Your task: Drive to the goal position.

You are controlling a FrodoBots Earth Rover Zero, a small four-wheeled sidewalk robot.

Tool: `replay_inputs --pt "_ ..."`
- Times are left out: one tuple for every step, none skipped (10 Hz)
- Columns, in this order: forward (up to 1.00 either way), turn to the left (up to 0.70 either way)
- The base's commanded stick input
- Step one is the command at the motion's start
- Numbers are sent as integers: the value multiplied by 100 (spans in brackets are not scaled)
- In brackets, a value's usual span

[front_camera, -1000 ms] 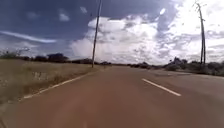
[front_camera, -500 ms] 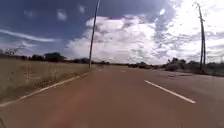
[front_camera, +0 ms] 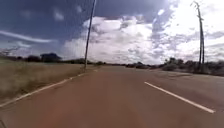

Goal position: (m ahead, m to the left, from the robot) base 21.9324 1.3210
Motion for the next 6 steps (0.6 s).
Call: replay_inputs --pt "100 0" --pt "100 -3" --pt "100 -9" --pt "100 -14" --pt "100 0" --pt "100 0"
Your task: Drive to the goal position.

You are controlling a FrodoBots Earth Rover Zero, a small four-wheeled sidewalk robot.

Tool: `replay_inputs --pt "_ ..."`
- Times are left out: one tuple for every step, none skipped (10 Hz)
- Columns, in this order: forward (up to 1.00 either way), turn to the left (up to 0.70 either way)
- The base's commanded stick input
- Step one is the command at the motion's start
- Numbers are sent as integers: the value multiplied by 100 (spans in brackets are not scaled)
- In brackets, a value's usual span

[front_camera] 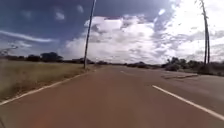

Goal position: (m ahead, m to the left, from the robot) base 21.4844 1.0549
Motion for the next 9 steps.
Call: replay_inputs --pt "100 0" --pt "100 0" --pt "100 0" --pt "100 0" --pt "100 0" --pt "100 10" --pt "100 22" --pt "100 34" --pt "100 0"
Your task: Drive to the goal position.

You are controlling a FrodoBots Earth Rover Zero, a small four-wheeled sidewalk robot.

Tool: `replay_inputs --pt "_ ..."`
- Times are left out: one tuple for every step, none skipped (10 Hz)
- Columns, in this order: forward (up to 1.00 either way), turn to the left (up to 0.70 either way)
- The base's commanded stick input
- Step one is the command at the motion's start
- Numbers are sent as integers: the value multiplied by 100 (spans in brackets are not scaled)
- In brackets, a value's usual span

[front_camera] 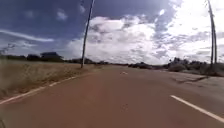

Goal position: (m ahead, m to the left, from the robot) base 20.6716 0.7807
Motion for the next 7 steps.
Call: replay_inputs --pt "100 0" --pt "100 0" --pt "100 0" --pt "100 0" --pt "100 0" --pt "100 0" --pt "100 0"
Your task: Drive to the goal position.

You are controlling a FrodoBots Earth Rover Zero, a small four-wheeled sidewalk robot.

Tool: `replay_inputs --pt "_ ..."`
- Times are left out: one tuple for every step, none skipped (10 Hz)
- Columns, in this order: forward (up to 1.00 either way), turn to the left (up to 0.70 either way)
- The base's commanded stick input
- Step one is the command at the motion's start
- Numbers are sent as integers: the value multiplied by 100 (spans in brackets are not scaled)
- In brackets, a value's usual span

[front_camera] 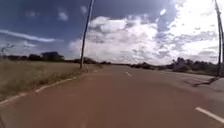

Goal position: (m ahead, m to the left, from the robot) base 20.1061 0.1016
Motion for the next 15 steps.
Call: replay_inputs --pt "100 0" --pt "100 0" --pt "100 0" --pt "100 0" --pt "100 0" --pt "100 0" --pt "100 0" --pt "100 0" --pt "100 0" --pt "100 0" --pt "100 0" --pt "100 0" --pt "100 0" --pt "100 0" --pt "100 0"
